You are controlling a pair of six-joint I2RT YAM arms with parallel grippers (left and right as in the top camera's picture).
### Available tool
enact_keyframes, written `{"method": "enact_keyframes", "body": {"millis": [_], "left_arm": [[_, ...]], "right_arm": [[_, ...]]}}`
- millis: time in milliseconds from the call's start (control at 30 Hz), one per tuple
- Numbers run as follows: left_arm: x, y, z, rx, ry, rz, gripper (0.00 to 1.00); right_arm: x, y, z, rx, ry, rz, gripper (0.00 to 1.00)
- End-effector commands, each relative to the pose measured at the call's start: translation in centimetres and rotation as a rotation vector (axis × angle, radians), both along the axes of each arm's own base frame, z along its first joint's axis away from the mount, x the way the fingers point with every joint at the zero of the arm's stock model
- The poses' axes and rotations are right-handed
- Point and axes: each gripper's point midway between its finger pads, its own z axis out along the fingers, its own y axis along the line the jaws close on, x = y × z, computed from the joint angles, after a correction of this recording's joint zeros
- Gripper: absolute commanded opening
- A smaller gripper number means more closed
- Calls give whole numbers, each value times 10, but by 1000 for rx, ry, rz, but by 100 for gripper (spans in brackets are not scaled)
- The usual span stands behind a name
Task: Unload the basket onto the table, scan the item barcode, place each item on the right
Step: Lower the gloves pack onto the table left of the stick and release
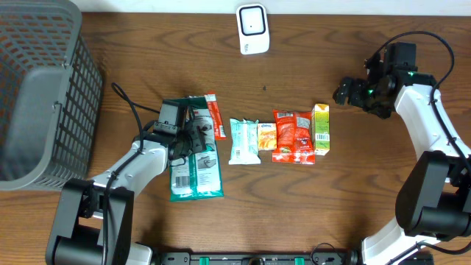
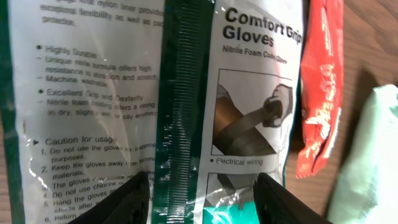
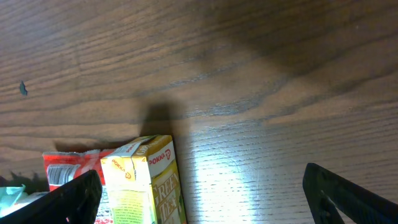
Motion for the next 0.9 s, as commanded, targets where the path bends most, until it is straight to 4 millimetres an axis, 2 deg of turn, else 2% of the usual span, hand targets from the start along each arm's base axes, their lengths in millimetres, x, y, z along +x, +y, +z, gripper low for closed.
{"method": "enact_keyframes", "body": {"millis": [0,167,367,433,633,733,867], "left_arm": [[-22,-17,-17,-71,100,-67,56],[-7,-14,-6,-54,54,-52,56],[10,6,33,56,-20,2,56],[10,19,57,131,-17,29,63],[5,45,98,246,37,80,75],[7,59,106,258,42,104,79],[7,86,105,258,66,183,79]], "right_arm": [[-1,-2,10,-10,-23,3,99],[-1,-2,10,-10,-23,3,99],[-1,-2,10,-10,-23,3,99],[-1,-2,10,-10,-23,3,99],[-1,-2,10,-10,-23,3,99],[-1,-2,10,-10,-23,3,99],[-1,-2,10,-10,-23,3,99]]}}
